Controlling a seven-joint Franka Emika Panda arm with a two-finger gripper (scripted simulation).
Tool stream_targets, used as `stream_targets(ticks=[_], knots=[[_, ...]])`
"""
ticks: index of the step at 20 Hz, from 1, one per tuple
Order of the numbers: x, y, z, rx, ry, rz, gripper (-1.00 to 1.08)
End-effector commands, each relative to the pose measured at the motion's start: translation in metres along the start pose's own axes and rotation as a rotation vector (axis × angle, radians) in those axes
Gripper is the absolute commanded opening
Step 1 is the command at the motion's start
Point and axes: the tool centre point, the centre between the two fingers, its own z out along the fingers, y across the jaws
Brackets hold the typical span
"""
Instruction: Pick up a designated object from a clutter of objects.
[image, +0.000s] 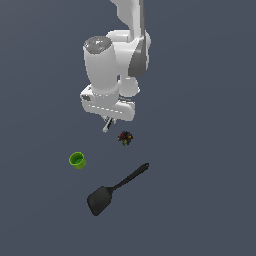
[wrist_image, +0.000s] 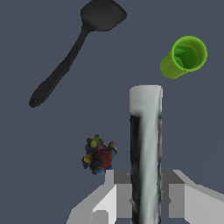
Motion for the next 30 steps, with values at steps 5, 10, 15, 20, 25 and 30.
stream_targets(ticks=[5,10,15,20,25,30], knots=[[-0.026,0.000,-0.051,-0.002,0.000,0.000,-1.00],[-0.047,0.000,-0.092,-0.002,0.001,0.000,-1.00],[-0.064,0.000,-0.129,-0.002,0.001,0.000,-1.00],[-0.076,0.000,-0.157,-0.001,0.001,0.000,-1.00],[-0.084,-0.001,-0.174,-0.001,0.000,0.000,-1.00],[-0.086,-0.001,-0.181,-0.001,0.000,-0.001,-1.00]])
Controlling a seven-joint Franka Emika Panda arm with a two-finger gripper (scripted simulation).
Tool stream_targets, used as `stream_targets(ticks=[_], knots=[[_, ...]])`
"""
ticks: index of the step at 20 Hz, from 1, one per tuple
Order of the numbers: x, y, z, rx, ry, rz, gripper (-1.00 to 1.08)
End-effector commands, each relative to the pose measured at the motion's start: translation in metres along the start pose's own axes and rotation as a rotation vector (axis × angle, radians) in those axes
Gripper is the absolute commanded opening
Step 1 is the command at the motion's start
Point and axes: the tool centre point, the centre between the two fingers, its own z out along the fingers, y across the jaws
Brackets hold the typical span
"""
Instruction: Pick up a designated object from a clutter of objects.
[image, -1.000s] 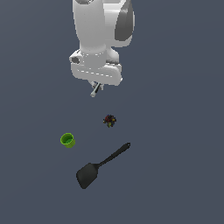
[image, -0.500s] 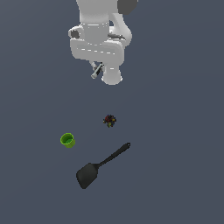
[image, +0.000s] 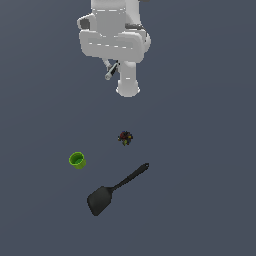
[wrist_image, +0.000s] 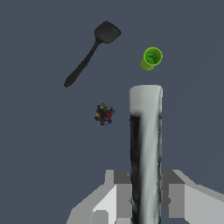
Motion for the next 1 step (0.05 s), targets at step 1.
stream_targets(ticks=[1], knots=[[-0.0004,-0.0002,-0.0018,0.000,-0.001,0.000,-1.00]])
